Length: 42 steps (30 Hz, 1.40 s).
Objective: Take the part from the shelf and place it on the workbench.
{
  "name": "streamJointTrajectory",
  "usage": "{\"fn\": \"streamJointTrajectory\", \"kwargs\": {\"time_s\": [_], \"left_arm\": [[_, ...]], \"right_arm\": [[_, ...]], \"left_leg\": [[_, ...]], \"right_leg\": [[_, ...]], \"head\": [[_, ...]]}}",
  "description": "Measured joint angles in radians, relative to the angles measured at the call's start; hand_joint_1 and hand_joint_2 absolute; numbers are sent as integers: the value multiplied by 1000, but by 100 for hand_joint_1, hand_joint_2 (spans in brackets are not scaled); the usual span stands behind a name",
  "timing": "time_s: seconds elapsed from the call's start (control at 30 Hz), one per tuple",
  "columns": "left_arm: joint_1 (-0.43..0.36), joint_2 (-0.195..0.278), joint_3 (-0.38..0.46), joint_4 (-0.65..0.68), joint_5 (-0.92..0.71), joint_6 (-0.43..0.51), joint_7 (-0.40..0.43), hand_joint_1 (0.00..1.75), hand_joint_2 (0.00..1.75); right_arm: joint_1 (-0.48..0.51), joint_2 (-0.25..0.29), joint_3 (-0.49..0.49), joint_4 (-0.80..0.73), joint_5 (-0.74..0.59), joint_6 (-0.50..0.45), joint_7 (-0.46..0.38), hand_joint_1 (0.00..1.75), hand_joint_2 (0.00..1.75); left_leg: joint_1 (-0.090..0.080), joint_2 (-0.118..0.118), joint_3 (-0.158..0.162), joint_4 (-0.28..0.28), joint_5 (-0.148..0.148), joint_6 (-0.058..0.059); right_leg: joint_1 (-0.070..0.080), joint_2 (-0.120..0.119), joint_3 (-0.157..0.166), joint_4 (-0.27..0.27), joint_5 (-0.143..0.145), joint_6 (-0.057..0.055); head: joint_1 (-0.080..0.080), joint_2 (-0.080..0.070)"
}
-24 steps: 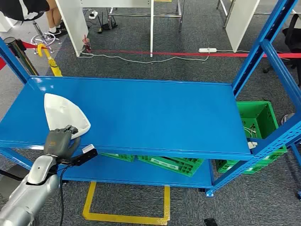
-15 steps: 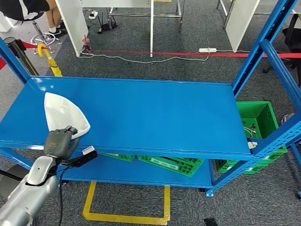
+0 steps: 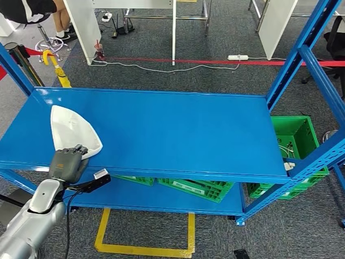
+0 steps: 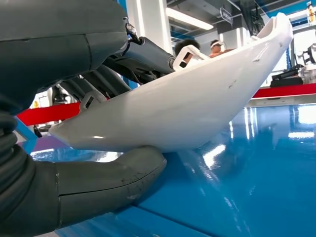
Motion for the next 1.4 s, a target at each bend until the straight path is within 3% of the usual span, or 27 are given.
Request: {"fn": "streamJointTrajectory", "kwargs": {"time_s": [0.87, 1.03, 1.4], "left_arm": [[-1, 18, -7, 0, -84, 44, 32, 175, 175], [-6, 70, -16, -24, -209, 54, 79, 175, 175], [-77, 191, -33, -116, -234, -25, 72, 175, 175]], "right_arm": [[-6, 0, 0, 0, 2, 1, -8, 0, 0], [-6, 0, 2, 0, 9, 10, -18, 0, 0], [-8, 0, 3, 0, 11, 15, -27, 0, 0]], "left_leg": [[0, 0, 0, 0, 0, 0], [1, 0, 0, 0, 0, 0], [1, 1, -1, 0, 1, 0]], "right_leg": [[0, 0, 0, 0, 0, 0], [1, 1, -2, 0, 0, 0], [1, 1, -2, 0, 0, 0]], "head": [[0, 0], [0, 0], [0, 0]]}}
